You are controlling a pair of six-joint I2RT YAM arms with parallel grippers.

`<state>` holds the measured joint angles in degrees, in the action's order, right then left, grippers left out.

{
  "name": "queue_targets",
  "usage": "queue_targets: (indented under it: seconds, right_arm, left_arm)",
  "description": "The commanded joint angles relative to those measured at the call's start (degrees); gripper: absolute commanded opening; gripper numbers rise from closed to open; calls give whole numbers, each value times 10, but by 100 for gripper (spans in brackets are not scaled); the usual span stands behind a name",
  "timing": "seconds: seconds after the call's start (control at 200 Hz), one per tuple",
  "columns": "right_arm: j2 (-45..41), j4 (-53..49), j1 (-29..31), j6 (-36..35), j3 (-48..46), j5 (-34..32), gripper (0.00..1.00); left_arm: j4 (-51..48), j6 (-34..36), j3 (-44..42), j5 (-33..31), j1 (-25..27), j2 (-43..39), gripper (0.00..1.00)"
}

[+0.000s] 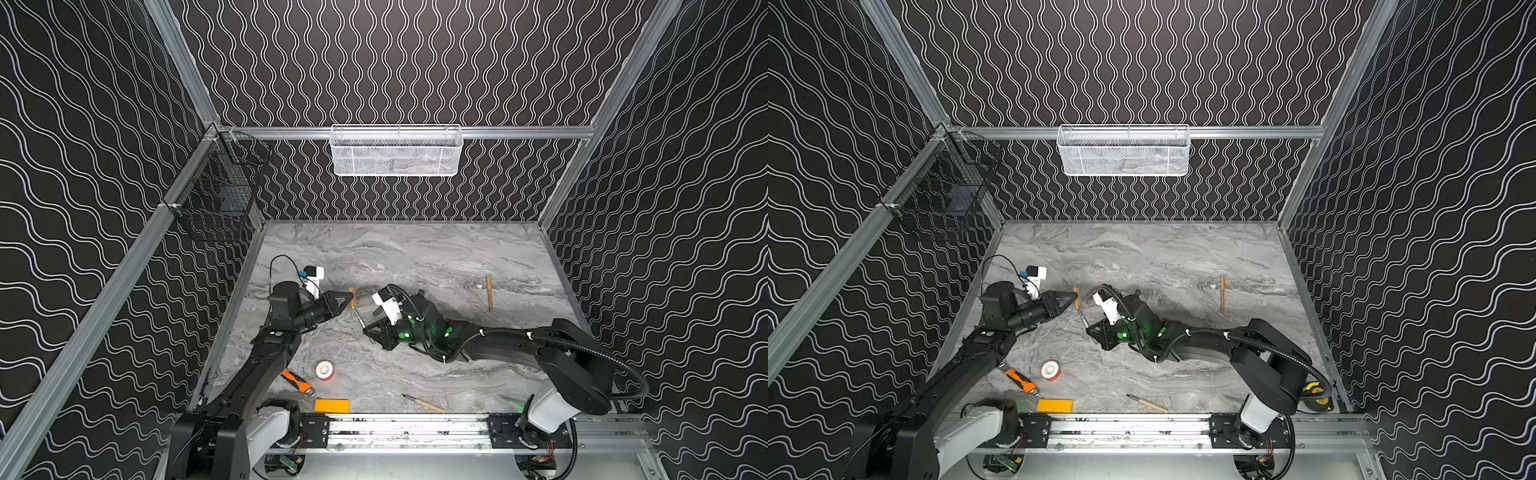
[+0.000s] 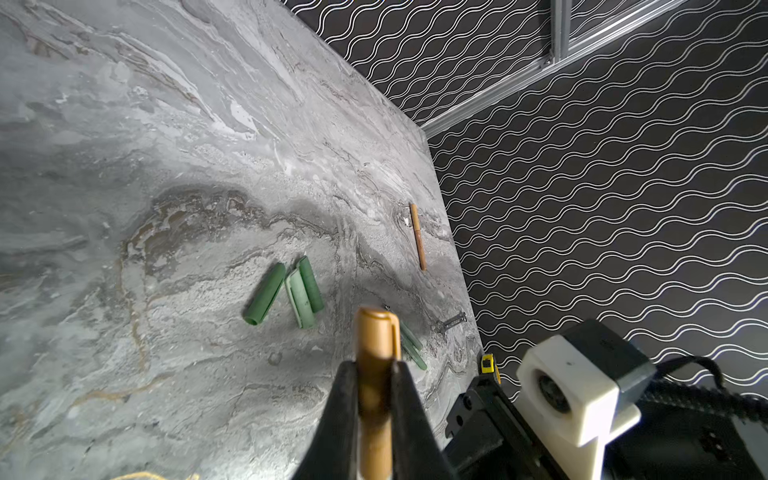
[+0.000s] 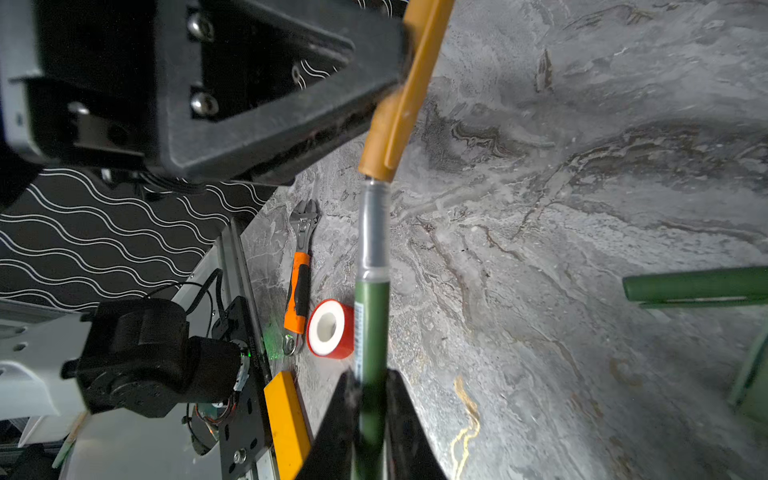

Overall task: Insert the pens into the pen caps
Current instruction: 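Push the green pen tip into the tan cap held by the left gripper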

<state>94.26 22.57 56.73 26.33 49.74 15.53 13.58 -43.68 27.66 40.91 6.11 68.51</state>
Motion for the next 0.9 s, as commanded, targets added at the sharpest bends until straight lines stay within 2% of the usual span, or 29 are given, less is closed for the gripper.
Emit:
queue_targets:
  seconds: [0.0,0.48,0.656,0.896]
  right_arm:
    - [8,25,-1,-1,11,-2,16]
    - [6,64,-6,19,10,-41,16]
    - [-9,106,-8,20,-13,-37,16]
    - [7,116,-7,24,0,-20,16]
  left_arm:
    - [30,-10,-2,13,0,2,0]
    - [51,-20,-11,19,0,3,0]
    - [55,-21,-12,16,0,4,0]
    - [74,-31,-16,22,0,4,0]
